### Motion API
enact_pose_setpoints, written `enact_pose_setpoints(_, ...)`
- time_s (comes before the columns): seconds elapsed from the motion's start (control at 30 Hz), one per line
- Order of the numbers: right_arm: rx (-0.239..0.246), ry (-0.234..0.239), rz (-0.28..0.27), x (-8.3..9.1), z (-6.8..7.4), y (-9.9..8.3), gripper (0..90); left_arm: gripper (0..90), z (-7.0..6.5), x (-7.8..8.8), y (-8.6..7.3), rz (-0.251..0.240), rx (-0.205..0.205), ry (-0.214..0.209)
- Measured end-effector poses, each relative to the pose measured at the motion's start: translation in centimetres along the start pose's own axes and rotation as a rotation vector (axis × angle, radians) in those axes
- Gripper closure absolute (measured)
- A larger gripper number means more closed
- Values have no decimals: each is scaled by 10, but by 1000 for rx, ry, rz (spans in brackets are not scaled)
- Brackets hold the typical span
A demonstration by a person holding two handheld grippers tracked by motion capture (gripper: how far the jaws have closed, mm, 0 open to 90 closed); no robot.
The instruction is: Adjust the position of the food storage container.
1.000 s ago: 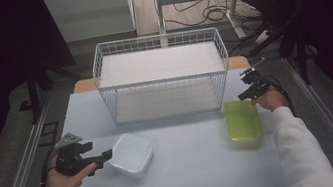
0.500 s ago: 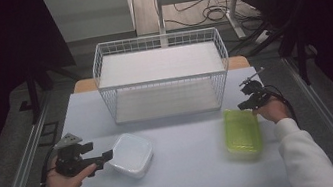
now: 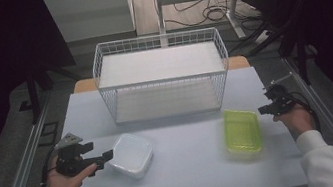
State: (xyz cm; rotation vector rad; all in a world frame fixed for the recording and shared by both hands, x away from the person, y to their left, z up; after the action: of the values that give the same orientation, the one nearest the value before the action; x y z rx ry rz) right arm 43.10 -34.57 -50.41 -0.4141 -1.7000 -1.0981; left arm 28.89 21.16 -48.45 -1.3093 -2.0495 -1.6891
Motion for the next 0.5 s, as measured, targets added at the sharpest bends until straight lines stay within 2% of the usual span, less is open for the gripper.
enact_pose_setpoints(0.23,9,6,43,3,17,-36,890,153,-3,1,0,-4,-2,-3)
enact_pose_setpoints(0.37,45,11,75,6,31,-52,890,153,-3,3,0,-7,-2,-4)
enact_pose_setpoints(0.5,101,30,90,11,49,-67,890,153,-3,4,1,-10,-1,-1)
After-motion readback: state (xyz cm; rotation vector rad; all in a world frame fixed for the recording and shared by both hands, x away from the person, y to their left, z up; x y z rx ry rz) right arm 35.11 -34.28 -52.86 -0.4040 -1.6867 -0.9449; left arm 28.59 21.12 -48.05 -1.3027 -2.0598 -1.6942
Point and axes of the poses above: each handheld gripper's, and its own axes: x roughly backward along the jaws, y roughly out of its top, z roughly to its left, the point moved 6 cm from there along -x, roughly forward along the jaws, and after that the axes turned 7 degrees about x, right-handed, at the moved point
